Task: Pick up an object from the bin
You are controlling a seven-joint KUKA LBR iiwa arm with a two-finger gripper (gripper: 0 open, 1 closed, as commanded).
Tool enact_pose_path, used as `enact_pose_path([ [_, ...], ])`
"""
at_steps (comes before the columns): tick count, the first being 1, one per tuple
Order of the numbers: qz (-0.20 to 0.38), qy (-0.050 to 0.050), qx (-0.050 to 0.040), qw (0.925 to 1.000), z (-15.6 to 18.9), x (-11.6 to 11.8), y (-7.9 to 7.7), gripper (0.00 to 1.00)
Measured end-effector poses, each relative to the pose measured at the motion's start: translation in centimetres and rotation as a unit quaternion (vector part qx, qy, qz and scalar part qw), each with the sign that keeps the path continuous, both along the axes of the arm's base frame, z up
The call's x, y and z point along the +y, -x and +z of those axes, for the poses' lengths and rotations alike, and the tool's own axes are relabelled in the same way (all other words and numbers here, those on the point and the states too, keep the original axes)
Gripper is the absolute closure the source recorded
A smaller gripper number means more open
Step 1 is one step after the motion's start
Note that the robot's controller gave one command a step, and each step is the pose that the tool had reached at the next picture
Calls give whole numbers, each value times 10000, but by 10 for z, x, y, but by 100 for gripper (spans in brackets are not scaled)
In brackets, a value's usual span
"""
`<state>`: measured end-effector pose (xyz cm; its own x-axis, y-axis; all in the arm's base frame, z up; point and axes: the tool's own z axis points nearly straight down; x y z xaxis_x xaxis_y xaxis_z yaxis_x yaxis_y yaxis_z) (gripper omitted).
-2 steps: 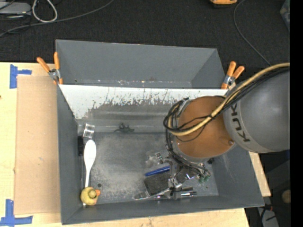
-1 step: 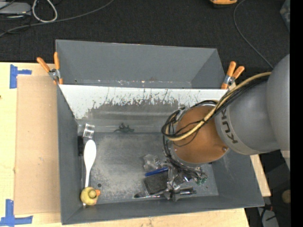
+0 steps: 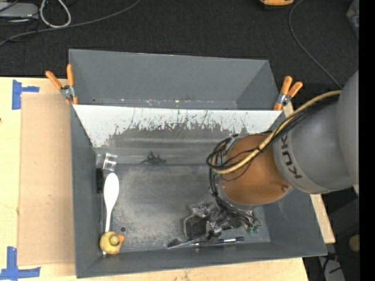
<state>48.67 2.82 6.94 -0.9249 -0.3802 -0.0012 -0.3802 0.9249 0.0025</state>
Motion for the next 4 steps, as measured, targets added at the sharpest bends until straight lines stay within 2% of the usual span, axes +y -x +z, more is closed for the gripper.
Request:
enact_pose_path([
  [1,3,0,1,10000,0,0,0,100],
  [3,13,-3,27,10000,32,1,2,100],
  [4,7,-3,72,10000,63,2,4,100],
])
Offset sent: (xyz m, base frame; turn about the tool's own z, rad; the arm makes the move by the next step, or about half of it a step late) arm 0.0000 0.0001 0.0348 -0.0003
